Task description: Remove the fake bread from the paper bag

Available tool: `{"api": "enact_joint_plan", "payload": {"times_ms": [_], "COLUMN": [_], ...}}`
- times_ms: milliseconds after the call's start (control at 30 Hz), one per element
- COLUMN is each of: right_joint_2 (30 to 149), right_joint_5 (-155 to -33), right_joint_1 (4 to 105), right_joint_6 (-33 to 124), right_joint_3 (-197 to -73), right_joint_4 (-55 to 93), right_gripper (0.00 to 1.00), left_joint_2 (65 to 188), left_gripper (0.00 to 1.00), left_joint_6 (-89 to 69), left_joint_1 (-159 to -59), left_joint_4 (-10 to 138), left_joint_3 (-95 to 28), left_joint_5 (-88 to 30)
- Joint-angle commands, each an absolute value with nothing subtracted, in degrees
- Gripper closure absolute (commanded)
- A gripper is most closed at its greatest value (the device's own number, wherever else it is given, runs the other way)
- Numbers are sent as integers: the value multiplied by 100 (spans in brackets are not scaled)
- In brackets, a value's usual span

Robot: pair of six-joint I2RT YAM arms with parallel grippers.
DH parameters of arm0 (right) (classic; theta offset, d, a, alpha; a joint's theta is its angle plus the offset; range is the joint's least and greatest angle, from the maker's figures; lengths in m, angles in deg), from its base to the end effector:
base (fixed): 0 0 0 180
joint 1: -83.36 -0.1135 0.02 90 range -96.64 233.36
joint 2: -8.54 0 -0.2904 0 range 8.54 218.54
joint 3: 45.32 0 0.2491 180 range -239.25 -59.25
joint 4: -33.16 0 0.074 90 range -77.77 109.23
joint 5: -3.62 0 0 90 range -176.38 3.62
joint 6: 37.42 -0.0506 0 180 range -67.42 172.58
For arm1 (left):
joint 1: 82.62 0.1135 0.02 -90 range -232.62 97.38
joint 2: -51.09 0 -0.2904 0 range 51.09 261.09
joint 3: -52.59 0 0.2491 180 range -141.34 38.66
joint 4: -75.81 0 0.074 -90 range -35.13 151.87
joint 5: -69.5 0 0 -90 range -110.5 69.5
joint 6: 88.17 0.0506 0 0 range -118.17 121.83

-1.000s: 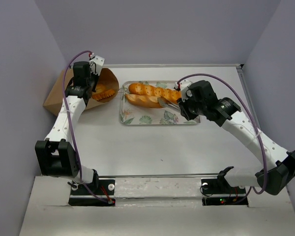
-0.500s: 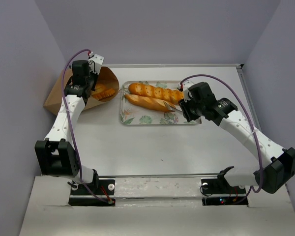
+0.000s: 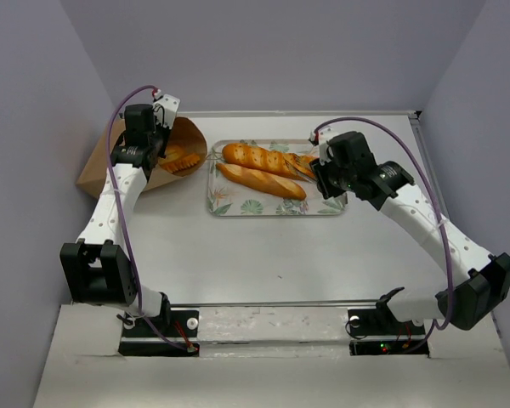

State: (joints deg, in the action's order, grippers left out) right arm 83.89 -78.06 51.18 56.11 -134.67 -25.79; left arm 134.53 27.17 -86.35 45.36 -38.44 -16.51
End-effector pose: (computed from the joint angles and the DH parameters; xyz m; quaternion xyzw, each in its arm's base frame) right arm 0.2376 0.1408 0.3671 -0.2560 0.8854 0.0296 0.3868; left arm 0.3479 -0.0192 0.3865 0.1904 0.8109 0.1321 0.5374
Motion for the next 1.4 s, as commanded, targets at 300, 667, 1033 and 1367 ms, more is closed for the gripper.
{"api": "enact_joint_plan", "payload": {"times_ms": [300, 667, 1033, 1367], "right_joint_2": [9528, 10793, 11602, 12060], "right_joint_5": [-9885, -10914, -11011, -10651], "right_joint_1": [4681, 3836, 3783, 3783], "right_joint_6": [6057, 5865, 5891, 6119], "right_joint_3": [-15575, -15646, -15664, -16024], "right_joint_4": [-1558, -478, -116, -116], "right_gripper": [62, 62, 57, 52], "left_joint_2": [12809, 12185, 11956, 11780], "left_gripper": [100, 100, 100, 100], "left_joint_6": [3197, 3374, 3487, 3918], "left_joint_1": [-8666, -8728, -8728, -8728], "left_joint_4": [4227, 4060, 3902, 3963], "left_joint_3": [-3790, -2972, -2700, -2322], "left_joint_5": [-2666, -2472, -2551, -2446]}}
